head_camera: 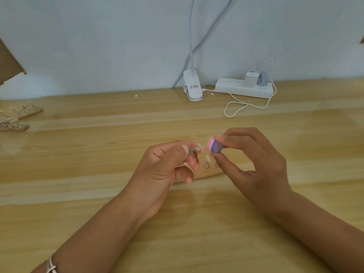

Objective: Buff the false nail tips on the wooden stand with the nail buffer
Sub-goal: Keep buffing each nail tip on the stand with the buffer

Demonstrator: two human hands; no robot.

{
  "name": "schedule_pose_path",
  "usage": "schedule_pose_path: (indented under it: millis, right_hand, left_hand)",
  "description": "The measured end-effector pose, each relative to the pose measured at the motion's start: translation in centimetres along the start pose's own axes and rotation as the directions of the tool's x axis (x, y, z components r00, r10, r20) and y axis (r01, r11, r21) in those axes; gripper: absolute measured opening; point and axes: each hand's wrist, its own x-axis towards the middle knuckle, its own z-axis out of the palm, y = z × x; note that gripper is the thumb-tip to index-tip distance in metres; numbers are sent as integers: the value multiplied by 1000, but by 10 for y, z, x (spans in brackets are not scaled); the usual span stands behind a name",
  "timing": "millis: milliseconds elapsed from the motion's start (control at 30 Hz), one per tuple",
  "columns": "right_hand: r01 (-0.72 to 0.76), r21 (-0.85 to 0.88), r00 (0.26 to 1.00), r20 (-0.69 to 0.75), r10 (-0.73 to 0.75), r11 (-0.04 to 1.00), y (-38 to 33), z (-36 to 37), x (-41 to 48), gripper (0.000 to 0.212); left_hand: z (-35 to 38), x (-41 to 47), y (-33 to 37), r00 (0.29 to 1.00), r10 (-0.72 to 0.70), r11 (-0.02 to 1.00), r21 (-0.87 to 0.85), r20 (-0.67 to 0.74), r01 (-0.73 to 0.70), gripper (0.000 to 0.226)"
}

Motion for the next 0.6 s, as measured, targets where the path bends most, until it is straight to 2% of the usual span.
schedule_pose_path:
  millis: [100,167,233,333,500,600]
  right_hand:
    - [82,7,996,-24,-81,997,-4,1,-1,25]
    - [120,-11,993,11,-120,993,-6,4,-4,21]
    - [86,-44,996,41,-84,995,1,3,-5,17]
    - [16,-47,1000,20,-15,999,6,-1,-1,17]
    - [102,-14,994,41,-101,995,-3,6,-5,16]
    - [59,-57,997,58,-55,997,5,2,-5,14]
  left_hand:
    - [0,1,-2,999,-23,999,34,-31,24,36]
    - [1,1,-3,999,-22,998,59,-35,24,36]
    - [1,0,-2,999,-13,998,61,-50,16,29]
    - [0,1,-1,995,-15,999,44,-95,19,30]
    - [1,0,-3,998,-29,997,73,-60,33,31]
    - [1,0,0,997,-33,996,77,-70,39,27]
